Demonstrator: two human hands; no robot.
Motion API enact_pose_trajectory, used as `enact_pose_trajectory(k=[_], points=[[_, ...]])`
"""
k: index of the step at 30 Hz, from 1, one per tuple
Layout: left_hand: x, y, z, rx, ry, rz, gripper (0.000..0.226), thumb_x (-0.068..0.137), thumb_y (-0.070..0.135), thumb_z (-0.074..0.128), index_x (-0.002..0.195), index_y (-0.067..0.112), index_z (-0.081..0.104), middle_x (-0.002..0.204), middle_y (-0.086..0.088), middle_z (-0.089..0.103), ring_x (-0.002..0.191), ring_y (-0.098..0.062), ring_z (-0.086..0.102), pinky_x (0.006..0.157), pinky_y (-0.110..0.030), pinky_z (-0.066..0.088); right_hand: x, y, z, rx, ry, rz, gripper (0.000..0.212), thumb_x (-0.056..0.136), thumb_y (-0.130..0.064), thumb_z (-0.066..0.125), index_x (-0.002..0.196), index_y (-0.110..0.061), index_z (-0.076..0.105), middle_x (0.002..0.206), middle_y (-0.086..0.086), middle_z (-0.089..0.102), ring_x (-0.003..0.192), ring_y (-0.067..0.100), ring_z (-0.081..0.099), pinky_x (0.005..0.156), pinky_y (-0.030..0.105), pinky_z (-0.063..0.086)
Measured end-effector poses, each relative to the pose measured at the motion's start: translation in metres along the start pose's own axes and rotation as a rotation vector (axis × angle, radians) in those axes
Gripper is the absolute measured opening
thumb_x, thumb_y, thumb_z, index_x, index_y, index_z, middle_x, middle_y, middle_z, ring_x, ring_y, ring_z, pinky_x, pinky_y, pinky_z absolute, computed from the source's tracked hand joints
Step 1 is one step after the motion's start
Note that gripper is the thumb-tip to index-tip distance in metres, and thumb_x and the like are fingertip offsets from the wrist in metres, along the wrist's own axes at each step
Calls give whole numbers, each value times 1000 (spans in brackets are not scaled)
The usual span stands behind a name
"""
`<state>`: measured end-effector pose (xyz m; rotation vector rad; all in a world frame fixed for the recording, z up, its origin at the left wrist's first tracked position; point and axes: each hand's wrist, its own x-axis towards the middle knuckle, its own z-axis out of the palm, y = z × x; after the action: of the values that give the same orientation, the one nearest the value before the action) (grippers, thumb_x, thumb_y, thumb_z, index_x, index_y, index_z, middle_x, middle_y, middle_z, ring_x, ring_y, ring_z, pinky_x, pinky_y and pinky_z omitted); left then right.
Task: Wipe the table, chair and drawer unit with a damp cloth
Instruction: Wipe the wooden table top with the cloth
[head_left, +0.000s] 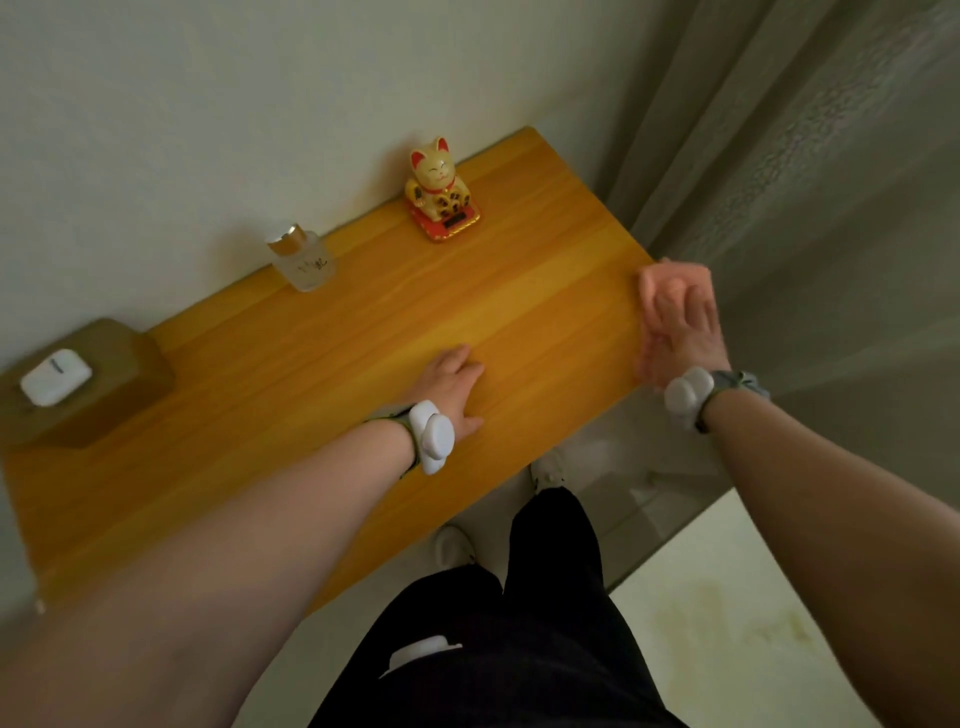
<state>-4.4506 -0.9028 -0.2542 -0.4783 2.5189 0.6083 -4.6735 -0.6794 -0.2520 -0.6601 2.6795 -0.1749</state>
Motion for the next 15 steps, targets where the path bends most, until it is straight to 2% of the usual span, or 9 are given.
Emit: enact_pose_trajectory(k=[3, 6, 10, 13, 15], points=[[0, -2, -2, 5, 5, 11, 79, 85, 39, 62, 148, 17, 18, 158, -3, -1, 145, -27, 1, 116, -41, 17, -12, -29, 15, -46, -16, 61, 65, 95, -33, 37, 151, -27, 5, 159, 7, -1, 146, 29, -4, 115, 51, 21], [-1, -1, -3, 12, 15, 31, 79, 85, 38, 62, 148, 15, 19, 158, -5, 1, 145, -27, 3, 116, -40, 16, -54, -74, 46, -62, -50, -67, 60, 95, -33, 34, 148, -40, 6, 159, -5, -6, 145, 22, -13, 116, 55, 12], [-5, 0, -5, -50, 66, 41, 72, 88, 35, 59, 147, 14, 23, 157, -8, 9, 144, -27, 9, 116, -39, 16, -102, -108, 74, 1, -105, -266, 53, 97, -43, 28, 148, -39, 14, 159, -4, -3, 146, 23, -9, 113, 40, -6], [-11, 1, 0, -99, 163, 21, 64, 90, 32, 56, 145, 13, 28, 154, -8, 19, 142, -26, 17, 114, -37, 20, -92, -92, 68, -93, -143, -368, 56, 97, -43, 31, 148, -41, 7, 159, -5, -7, 146, 22, -10, 116, 42, 1], [-17, -4, 4, -112, 221, -16, 61, 91, 30, 55, 144, 13, 30, 152, -9, 23, 141, -26, 20, 113, -37, 22, -71, -77, 57, -119, -106, -316, 59, 97, -44, 30, 147, -42, -1, 157, -7, -13, 144, 19, -15, 119, 45, 1]])
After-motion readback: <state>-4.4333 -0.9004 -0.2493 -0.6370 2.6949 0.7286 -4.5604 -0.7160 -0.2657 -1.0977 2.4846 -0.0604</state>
